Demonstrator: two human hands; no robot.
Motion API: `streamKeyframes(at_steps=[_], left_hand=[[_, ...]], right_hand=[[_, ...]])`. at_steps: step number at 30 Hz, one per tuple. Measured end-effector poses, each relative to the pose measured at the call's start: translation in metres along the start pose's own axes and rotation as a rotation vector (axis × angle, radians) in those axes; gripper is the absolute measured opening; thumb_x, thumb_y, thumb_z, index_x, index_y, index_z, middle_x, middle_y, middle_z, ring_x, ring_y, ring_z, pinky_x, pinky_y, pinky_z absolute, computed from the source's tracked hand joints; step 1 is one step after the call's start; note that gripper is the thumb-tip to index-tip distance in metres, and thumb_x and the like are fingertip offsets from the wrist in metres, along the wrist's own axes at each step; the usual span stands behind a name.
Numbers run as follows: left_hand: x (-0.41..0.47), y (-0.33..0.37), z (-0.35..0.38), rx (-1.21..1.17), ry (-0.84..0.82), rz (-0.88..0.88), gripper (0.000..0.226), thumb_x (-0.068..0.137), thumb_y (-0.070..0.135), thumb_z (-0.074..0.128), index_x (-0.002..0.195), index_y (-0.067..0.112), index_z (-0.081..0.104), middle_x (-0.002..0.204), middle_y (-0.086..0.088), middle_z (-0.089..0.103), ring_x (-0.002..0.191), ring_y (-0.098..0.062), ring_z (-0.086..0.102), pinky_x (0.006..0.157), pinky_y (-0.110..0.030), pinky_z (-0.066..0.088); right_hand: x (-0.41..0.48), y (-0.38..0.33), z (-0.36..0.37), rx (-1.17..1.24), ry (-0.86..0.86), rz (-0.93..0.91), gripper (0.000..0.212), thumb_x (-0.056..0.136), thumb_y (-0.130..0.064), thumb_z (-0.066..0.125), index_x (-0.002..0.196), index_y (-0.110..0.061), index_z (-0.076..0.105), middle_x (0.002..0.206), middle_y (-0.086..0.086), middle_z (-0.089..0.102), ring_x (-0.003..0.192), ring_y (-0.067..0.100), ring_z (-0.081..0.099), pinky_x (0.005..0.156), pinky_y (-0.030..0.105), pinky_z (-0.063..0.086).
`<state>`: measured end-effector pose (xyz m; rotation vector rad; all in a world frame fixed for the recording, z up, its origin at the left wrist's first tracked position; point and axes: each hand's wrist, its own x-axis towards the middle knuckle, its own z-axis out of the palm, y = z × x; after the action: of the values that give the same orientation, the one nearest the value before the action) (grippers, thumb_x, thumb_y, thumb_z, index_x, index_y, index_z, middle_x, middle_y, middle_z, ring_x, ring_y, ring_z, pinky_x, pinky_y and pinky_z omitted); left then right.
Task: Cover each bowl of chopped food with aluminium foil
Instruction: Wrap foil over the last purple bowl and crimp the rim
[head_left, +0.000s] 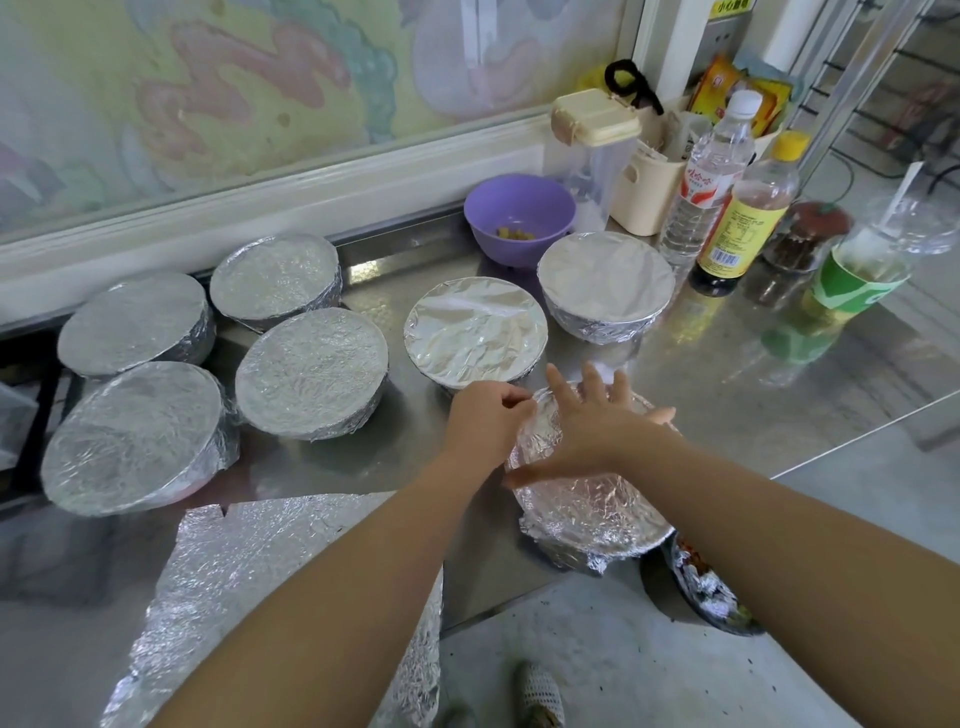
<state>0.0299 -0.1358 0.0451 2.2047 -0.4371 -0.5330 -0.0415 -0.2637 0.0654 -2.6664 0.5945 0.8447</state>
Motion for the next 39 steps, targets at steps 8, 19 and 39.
streamKeyframes(at_steps=[8, 19, 39], left_hand=[[-0.032, -0.038, -0.003, -0.505, 0.002, -0.222, 0.019, 0.098, 0.019, 0.059, 0.099, 0.031, 0.074, 0.095, -0.003, 0.076, 0.088, -0.017, 0.069, 0.093, -0.046, 0.057], [-0.086, -0.042, 0.014, -0.704, -0.340, -0.512, 0.030, 0.095, -0.001, 0.051, 0.121, 0.013, 0.051, 0.082, -0.006, 0.070, 0.063, -0.015, 0.067, 0.065, -0.028, 0.056], [-0.100, -0.055, 0.042, -1.116, -0.197, -0.551, 0.012, 0.095, -0.006, 0.056, 0.092, 0.006, 0.053, 0.073, -0.012, 0.065, 0.069, -0.020, 0.064, 0.074, -0.032, 0.060]], right_hand=[[0.004, 0.000, 0.004, 0.004, -0.008, 0.020, 0.159, 0.028, -0.109, 0.048, 0.152, -0.043, -0.027, 0.165, 0.005, -0.029, 0.149, 0.042, -0.028, 0.104, 0.088, 0.002], [0.000, 0.000, 0.003, 0.025, 0.003, 0.042, 0.152, 0.038, -0.105, 0.055, 0.153, -0.045, -0.025, 0.167, 0.002, -0.026, 0.151, 0.040, -0.025, 0.104, 0.087, 0.005], [0.000, 0.001, 0.006, 0.029, 0.018, 0.041, 0.155, 0.033, -0.107, 0.050, 0.153, -0.045, -0.024, 0.167, 0.001, -0.024, 0.151, 0.040, -0.024, 0.103, 0.087, 0.006]])
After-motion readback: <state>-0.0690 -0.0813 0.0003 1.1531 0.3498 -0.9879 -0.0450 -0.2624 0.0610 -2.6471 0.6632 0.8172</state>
